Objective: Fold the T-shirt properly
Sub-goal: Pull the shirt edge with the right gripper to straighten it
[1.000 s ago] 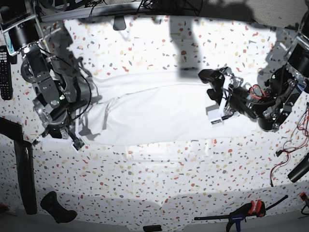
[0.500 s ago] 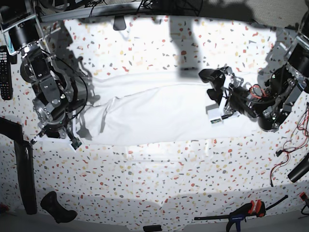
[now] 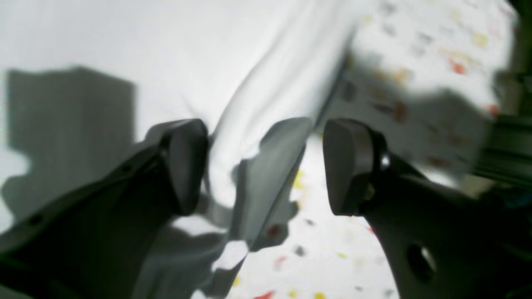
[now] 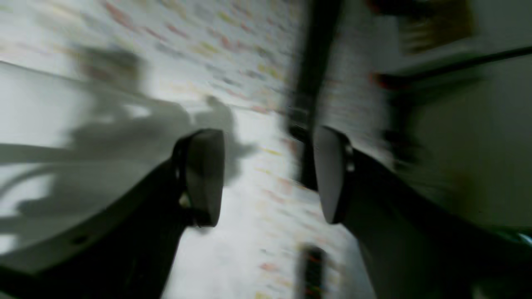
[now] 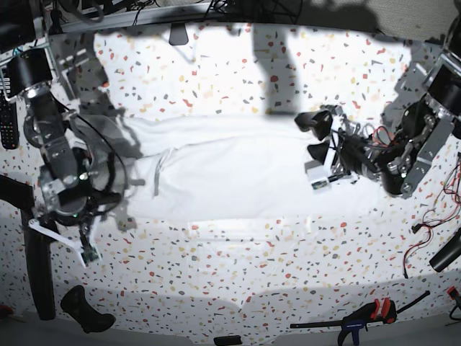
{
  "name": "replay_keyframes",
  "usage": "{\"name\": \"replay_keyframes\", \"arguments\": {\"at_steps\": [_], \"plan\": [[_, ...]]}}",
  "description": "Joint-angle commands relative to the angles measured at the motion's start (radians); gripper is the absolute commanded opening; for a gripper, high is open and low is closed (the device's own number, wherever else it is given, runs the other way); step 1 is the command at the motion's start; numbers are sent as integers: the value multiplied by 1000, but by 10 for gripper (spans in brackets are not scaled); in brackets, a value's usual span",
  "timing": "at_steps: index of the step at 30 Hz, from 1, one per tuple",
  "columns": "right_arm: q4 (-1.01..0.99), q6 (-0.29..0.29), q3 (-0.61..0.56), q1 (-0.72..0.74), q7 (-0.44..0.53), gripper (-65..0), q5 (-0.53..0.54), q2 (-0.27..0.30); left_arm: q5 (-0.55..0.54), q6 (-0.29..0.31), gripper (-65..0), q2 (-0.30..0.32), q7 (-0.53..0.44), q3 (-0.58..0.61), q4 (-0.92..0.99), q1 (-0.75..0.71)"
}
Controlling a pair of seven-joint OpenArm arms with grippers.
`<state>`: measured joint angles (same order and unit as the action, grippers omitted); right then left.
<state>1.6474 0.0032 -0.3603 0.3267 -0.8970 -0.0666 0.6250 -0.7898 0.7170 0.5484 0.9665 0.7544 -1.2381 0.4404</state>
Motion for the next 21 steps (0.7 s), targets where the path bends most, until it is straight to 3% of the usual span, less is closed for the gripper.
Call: {"name": "replay_keyframes", "arguments": {"at_steps": [1, 4, 8, 14, 17, 21], "plan": [[19, 6, 7, 19, 42, -310, 45, 9, 68, -45, -214, 17, 34, 0, 5, 5], [19, 73, 7, 18, 82, -310, 174, -3, 68, -44, -214, 17, 34, 0, 5, 5], [20, 72, 7, 19, 108, -310, 171, -13, 115, -46, -214, 18, 19, 0, 18, 2], [27, 72, 35, 19, 75, -310, 172, -13, 223, -192, -214, 23, 14, -1, 138, -28], [49, 74, 52, 16, 56, -310, 172, -13, 225, -202, -214, 42, 37, -1, 169, -51], [133, 146, 73, -16, 51, -310, 172, -16, 226, -266, -214, 77, 55, -1, 169, -58]]}}
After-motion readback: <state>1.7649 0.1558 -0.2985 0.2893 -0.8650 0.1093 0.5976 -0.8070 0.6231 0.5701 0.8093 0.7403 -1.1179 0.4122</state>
